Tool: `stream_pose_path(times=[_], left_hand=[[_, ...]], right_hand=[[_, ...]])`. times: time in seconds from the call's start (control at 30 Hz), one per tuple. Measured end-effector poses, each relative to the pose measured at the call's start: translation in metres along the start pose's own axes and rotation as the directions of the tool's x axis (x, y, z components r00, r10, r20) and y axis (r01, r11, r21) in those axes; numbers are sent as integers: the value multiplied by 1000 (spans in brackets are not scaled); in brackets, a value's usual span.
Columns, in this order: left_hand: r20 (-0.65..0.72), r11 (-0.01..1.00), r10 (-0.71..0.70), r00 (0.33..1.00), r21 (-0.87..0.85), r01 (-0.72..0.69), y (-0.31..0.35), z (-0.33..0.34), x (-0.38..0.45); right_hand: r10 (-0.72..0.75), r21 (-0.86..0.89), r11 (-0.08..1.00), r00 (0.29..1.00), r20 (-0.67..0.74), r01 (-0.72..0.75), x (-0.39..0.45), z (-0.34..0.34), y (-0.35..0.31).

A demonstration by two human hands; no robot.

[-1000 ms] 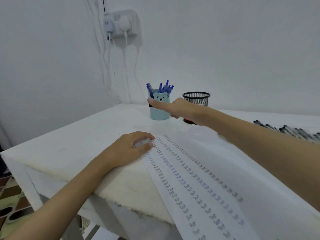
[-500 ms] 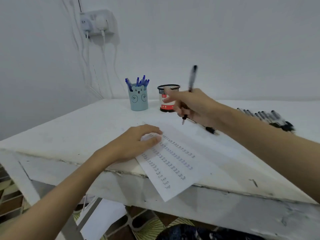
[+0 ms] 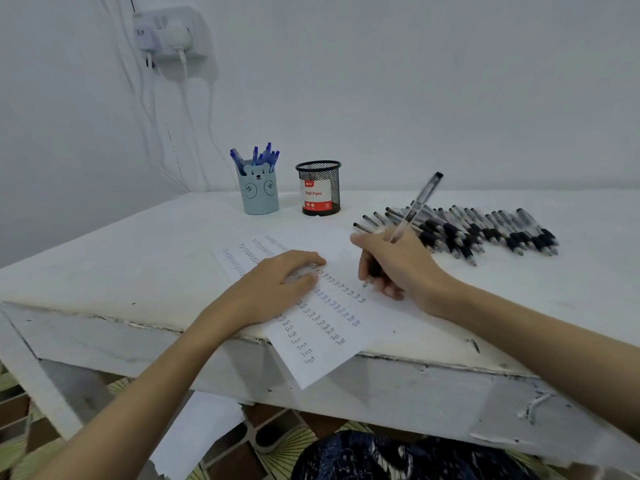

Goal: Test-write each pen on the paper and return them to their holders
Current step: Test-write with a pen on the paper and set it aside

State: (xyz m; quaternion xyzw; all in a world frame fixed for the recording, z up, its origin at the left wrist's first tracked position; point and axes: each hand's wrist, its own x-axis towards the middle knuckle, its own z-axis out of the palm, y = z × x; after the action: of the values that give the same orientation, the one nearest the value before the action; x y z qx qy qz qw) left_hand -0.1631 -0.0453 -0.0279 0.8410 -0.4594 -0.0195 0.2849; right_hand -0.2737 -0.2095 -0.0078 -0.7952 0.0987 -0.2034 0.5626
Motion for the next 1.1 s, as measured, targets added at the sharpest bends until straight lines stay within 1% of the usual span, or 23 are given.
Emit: stream_pose_path(times=[0.17,0.27,0.47,0.6,0.67,0.77,0.93,1.1], left_hand=[[-25,1000,-12,1000,-25,11,-3,2,1],[-33,1000,-12,999,-19,12,-2,2,2],[-35,1000,-9,999,-6,9,-2,2,1],[-34,1000,-10,999,1,10,-2,3,1],[-34,1000,-10,999,-2,9,-2,3,1],[-32,1000,-12,999,1,12,-2,2,1],[-34,1000,-3,999,-2,3,-3,3,1],[-36,1000,-5,999,-1,5,-4,2,1]], right_hand=[[-100,-159,983,995,-18,96,-2,4,6],[-127,-195,973,992,-4,124,-1,8,7],[-162,-201,967,987,1,159,-2,10,5],[-190,-218,957,981,32,193,-3,11,5],[-216,-224,951,976,17,214,-3,12,4],[-215,-222,952,977,6,211,-2,11,3],[-224,-218,950,974,29,225,-2,13,4],[-200,-224,955,980,7,196,-1,11,3]])
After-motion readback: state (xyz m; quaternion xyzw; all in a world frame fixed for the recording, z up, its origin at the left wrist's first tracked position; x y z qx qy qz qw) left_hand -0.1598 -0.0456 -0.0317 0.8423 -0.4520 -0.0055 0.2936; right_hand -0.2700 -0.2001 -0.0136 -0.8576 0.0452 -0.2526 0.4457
